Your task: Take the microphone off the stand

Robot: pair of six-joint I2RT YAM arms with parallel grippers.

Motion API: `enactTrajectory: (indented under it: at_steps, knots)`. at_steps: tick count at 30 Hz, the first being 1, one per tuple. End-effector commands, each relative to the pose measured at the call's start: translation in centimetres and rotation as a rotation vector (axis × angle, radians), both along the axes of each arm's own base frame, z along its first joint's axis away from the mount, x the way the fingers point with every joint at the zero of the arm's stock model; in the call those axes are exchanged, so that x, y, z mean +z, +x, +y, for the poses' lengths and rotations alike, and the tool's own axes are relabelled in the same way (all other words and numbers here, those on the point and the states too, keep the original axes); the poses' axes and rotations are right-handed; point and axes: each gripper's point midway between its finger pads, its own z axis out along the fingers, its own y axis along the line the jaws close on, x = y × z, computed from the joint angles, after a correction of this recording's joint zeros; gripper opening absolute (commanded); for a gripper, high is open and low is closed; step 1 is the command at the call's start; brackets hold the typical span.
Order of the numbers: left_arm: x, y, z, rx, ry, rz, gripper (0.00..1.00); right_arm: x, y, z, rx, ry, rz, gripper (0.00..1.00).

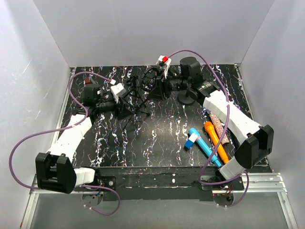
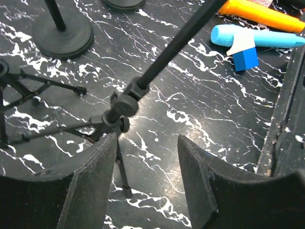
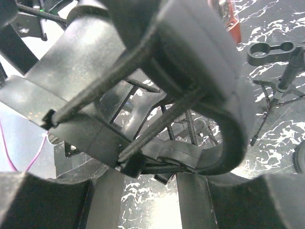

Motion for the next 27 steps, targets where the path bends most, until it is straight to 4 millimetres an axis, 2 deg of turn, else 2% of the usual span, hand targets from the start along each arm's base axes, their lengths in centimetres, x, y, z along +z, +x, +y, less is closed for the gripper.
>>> enactTrajectory:
  at_steps: [1, 5, 11, 15, 20, 23, 27]
  knots:
    - [0.8, 1.2, -1.2, -0.108, 0.002, -0.165, 0.52, -0.4, -2.8, -0.5, 0.118, -0.008, 0.047, 0.01]
    - [0.1, 2.3, -2.1, -0.148, 0.03, -0.205, 0.51, -0.7, -2.6, -0.4, 0.119, -0.007, 0.057, 0.01]
    - [-1.2, 4.7, -2.5, -0.136, 0.093, -0.289, 0.41, -0.5, -2.4, -0.3, 0.119, -0.007, 0.054, 0.01]
    - [-1.0, 5.8, -2.7, -0.128, 0.093, -0.305, 0.36, -0.7, -2.2, -0.4, 0.117, -0.01, 0.061, 0.01]
    - [-0.4, 5.3, -3.3, -0.161, 0.054, -0.287, 0.28, -0.8, -2.0, -0.4, 0.111, -0.011, 0.059, 0.01]
    - [0.0, 4.7, -3.6, -0.184, 0.031, -0.253, 0.13, -1.1, -1.9, -0.5, 0.106, -0.018, 0.063, 0.01]
    - [1.7, 3.5, -4.5, -0.207, -0.047, -0.171, 0.06, -1.4, -1.8, -0.6, 0.098, -0.029, 0.064, 0.01]
